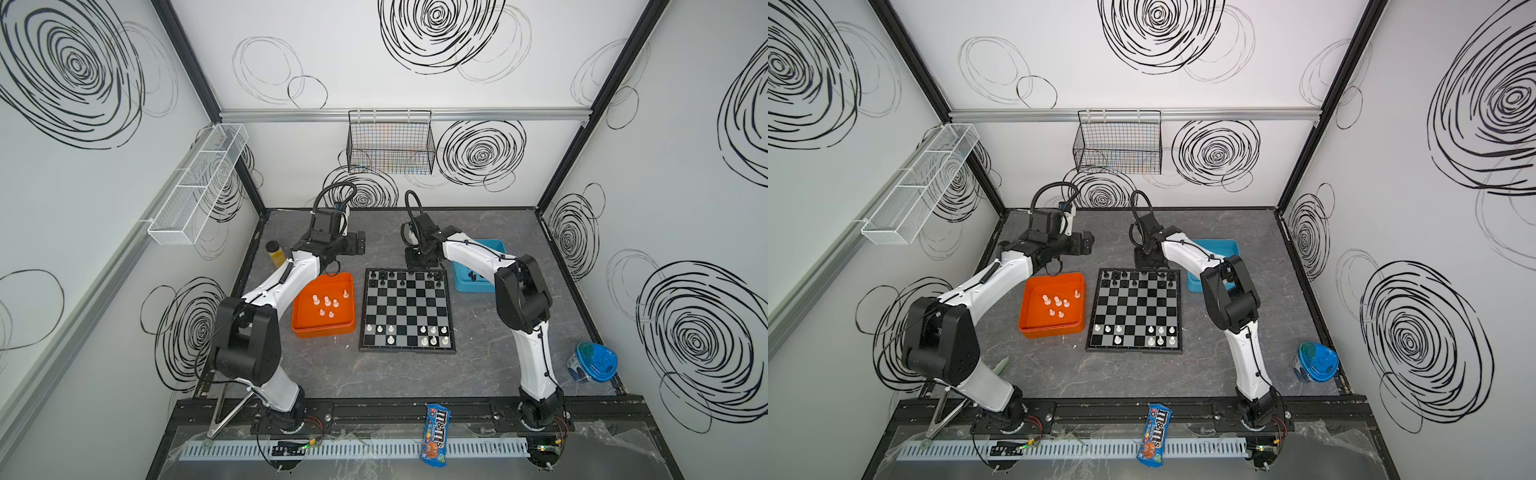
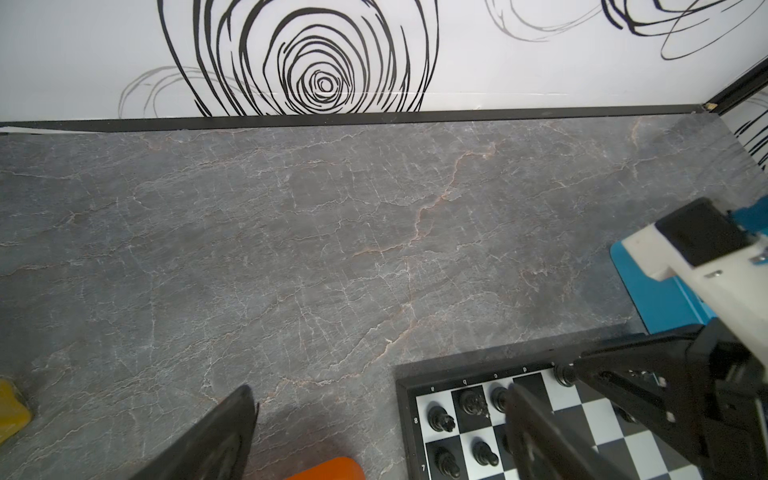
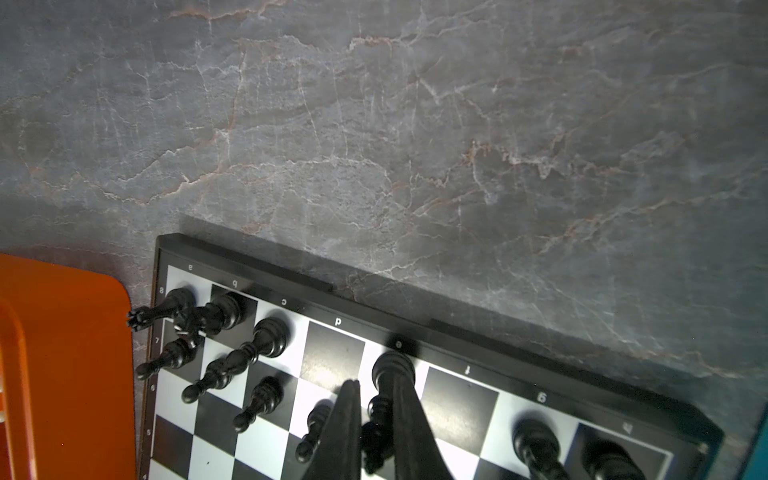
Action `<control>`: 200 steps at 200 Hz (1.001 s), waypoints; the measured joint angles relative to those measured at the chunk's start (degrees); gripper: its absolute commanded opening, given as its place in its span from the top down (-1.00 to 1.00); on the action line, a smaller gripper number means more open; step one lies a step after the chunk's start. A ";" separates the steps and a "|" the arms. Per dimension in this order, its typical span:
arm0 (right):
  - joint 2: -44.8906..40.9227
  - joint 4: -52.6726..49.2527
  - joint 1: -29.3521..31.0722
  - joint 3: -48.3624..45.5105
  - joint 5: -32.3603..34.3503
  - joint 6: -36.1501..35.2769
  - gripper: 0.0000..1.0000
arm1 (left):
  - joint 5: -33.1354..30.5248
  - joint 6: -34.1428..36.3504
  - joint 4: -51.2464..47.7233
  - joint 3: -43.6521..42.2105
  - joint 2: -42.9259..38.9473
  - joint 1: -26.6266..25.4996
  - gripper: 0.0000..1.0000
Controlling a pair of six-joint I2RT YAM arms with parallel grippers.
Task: Set up the chess pieces on the board
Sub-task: 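Lower the black piece onto its square and open the right gripper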
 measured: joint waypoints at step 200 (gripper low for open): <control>0.52 -1.07 0.66 0.17 0.66 -0.55 0.70 | 0.24 -0.28 0.00 0.00 0.00 0.00 -0.92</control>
